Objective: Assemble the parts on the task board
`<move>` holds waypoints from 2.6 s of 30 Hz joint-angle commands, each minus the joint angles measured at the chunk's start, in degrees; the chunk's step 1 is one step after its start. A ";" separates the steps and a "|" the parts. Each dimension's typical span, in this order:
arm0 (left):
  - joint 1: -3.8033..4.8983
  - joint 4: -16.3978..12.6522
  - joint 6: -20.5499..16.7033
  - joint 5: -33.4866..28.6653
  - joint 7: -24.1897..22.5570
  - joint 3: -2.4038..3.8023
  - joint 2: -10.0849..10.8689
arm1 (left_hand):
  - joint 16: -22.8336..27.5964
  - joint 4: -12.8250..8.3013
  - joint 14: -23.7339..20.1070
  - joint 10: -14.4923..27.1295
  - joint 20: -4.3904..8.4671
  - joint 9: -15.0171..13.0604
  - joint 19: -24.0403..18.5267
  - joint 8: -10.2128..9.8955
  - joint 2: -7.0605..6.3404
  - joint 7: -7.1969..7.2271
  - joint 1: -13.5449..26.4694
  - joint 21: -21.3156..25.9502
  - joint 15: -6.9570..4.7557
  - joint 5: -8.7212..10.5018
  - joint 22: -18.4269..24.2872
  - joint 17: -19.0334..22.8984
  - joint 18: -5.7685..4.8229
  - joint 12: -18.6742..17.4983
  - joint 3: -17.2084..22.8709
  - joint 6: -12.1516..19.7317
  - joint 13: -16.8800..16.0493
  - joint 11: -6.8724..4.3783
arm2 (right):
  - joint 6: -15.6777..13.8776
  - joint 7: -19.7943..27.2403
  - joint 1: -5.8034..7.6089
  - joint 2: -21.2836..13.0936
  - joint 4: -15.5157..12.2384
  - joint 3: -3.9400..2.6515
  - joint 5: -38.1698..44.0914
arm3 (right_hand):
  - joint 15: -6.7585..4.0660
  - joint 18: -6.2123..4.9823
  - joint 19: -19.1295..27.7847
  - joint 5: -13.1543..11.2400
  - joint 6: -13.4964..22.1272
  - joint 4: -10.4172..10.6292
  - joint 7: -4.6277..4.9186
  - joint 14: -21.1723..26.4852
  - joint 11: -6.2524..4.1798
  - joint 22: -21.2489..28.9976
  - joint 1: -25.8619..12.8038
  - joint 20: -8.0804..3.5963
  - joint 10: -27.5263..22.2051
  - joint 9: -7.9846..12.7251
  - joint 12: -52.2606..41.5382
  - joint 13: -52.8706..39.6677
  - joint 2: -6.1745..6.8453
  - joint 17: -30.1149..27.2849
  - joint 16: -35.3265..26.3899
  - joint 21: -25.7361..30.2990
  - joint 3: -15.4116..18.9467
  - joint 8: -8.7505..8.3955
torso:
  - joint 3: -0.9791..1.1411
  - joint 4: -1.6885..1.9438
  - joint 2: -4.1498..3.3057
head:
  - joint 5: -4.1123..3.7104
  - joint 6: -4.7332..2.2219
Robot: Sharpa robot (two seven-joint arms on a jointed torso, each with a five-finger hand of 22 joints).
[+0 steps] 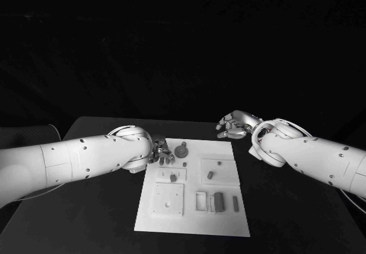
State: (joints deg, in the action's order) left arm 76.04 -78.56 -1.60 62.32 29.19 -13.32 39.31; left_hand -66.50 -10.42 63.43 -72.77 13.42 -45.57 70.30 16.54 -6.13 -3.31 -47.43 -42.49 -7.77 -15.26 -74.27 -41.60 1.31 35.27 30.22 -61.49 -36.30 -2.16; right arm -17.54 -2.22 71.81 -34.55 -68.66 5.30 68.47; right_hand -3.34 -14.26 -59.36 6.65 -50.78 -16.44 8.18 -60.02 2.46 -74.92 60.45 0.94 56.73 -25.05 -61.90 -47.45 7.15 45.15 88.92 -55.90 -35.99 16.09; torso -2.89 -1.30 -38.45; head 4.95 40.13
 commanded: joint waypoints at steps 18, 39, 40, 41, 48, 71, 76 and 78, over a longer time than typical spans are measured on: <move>1.61 -1.73 -7.15 -16.21 -10.29 0.05 5.75 | 10.19 -3.46 -9.13 9.54 -6.72 4.19 -8.75 -4.38 1.25 -4.62 -6.98 12.55 6.93 1.28 6.38 7.05 3.51 -9.75 1.57 6.94 7.85 5.47 | 4.19 9.57 -1.56 6.31 0.07 2.53 9.32 | -0.26 -0.74 0.59 1.11 0.18 -0.37 0.59 0.16 -0.10 -0.56 4.04 -0.33 -0.32 -0.22 -0.48 0.02 -1.72 0.08 -0.01 0.19 0.11 0.39 | -0.34 0.06 0.09 | 0.44 -1.17; 1.59 -0.39 -15.54 -24.82 -21.00 -0.11 8.63 | 16.05 -5.95 -10.43 10.40 -9.54 5.49 -10.21 -3.96 1.38 -4.78 -12.76 18.62 9.61 2.58 10.15 10.00 4.16 -13.02 1.85 6.85 11.99 6.84 | 6.56 11.65 -3.98 13.20 3.85 6.48 17.37 | -1.14 -0.74 1.19 1.54 2.72 -0.44 -0.58 0.59 -1.13 -0.80 6.89 -0.14 -0.57 0.28 -0.32 0.10 -1.44 0.20 0.02 0.09 0.55 -0.69 | -0.27 0.24 0.09 | 0.76 -1.52; 1.59 -0.26 -15.58 -25.18 -21.13 -0.11 8.59 | 16.06 -5.95 -10.42 10.38 -9.55 5.50 -10.20 -3.96 1.38 -4.79 -12.79 18.64 9.61 2.58 10.16 10.00 4.17 -13.01 1.84 6.84 12.00 6.83 | 6.19 11.86 -4.28 13.63 4.42 6.68 17.37 | -1.22 -0.74 1.20 1.52 2.91 -0.43 -0.71 0.64 -1.23 -0.81 6.97 -0.12 -0.61 0.31 -0.28 0.12 -1.38 0.20 0.00 0.08 0.59 -0.75 | -0.30 0.31 0.08 | 0.82 -1.44; 1.59 -0.22 -15.71 -25.52 -21.25 -0.11 8.58 | 16.09 -5.95 -10.41 10.36 -9.56 5.51 -10.20 -3.95 1.37 -4.80 -12.83 18.67 9.62 2.58 10.17 10.01 4.17 -13.01 1.83 6.83 12.02 6.83 | 5.58 12.07 -4.54 13.98 4.83 6.81 17.37 | -1.30 -0.74 1.21 1.52 3.07 -0.43 -0.79 0.69 -1.31 -0.81 7.05 -0.11 -0.66 0.33 -0.24 0.13 -1.35 0.20 -0.03 0.08 0.63 -0.81 | -0.29 0.31 0.07 | 0.97 -1.44; 1.59 0.03 -15.61 -26.18 -21.96 -0.12 8.46 | 16.18 -5.95 -10.38 10.31 -9.59 5.55 -10.16 -3.92 1.30 -4.83 -12.98 18.77 9.65 2.59 10.22 10.03 4.17 -13.04 1.74 6.80 12.11 6.82 | 4.96 12.29 -5.12 15.05 5.70 6.92 17.84 | -1.74 -0.74 1.08 1.31 4.97 -0.41 -1.31 0.86 -1.78 -0.80 7.38 -0.13 -0.75 0.69 -0.15 0.12 -1.07 0.23 -0.04 -0.04 0.93 -1.50 | -0.31 0.26 0.01 | 1.72 -1.15; 1.61 -0.08 -16.87 -31.32 -22.73 -0.09 7.32 | 16.46 -5.74 -10.10 9.92 -9.66 5.83 -9.84 -3.93 1.00 -4.90 -13.07 19.13 9.67 2.57 10.36 10.01 4.21 -13.03 1.16 6.88 12.48 6.72 | 7.30 11.63 -5.14 18.42 8.21 7.38 18.82 | -2.35 -0.74 1.49 0.82 9.76 -0.40 -2.27 1.38 -2.52 -0.71 8.04 0.00 -1.35 1.24 -0.16 -0.23 -1.45 0.34 0.00 0.11 1.09 -2.69 | -0.29 0.22 0.07 | 2.78 -1.07; 1.61 -0.04 -17.37 -32.48 -23.33 -0.08 7.21 | 16.53 -5.64 -10.08 9.92 -9.68 5.89 -9.80 -3.94 0.96 -4.93 -12.90 19.21 9.69 2.58 10.38 10.00 4.20 -13.07 1.00 6.92 12.57 6.75 | 8.07 12.06 -5.14 18.95 8.36 7.40 18.88 | -2.47 -0.74 1.58 1.03 10.04 -0.40 -2.56 1.49 -2.70 -0.72 8.16 0.03 -1.45 1.20 -0.21 -0.31 -1.66 0.38 0.03 0.12 1.01 -2.64 | -0.22 0.15 0.03 | 2.87 -1.06; 1.61 -0.02 -17.48 -32.64 -23.37 -0.08 7.05 | 16.54 -5.63 -10.08 9.92 -9.68 5.90 -9.80 -3.95 0.96 -4.93 -12.89 19.22 9.69 2.59 10.38 10.00 4.20 -13.07 0.99 6.93 12.58 6.75 | 8.86 12.46 -5.14 19.07 8.36 7.41 18.87 | -2.53 -0.74 1.64 1.11 10.01 -0.39 -2.68 1.54 -2.78 -0.73 8.17 0.06 -1.52 1.15 -0.22 -0.35 -1.80 0.39 0.04 0.14 0.98 -2.53 | -0.26 0.16 0.02 | 2.78 -0.94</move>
State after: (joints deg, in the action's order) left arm 77.58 -78.46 -18.20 31.78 7.23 -13.45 46.60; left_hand -50.36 -16.13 53.29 -62.66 4.06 -39.73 60.40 12.43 -4.97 -8.08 -60.17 -23.47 1.70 -12.63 -63.96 -31.66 4.89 22.57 31.50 -54.24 -23.81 4.58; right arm -11.00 9.20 66.71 -15.57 -60.26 12.68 86.57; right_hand -5.51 -14.71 -58.13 7.54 -40.72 -16.91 5.77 -58.45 0.09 -74.91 68.50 0.92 55.19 -23.87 -62.12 -47.73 5.73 45.45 88.97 -55.88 -35.18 13.75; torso -3.15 -1.09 -38.40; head 7.76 39.13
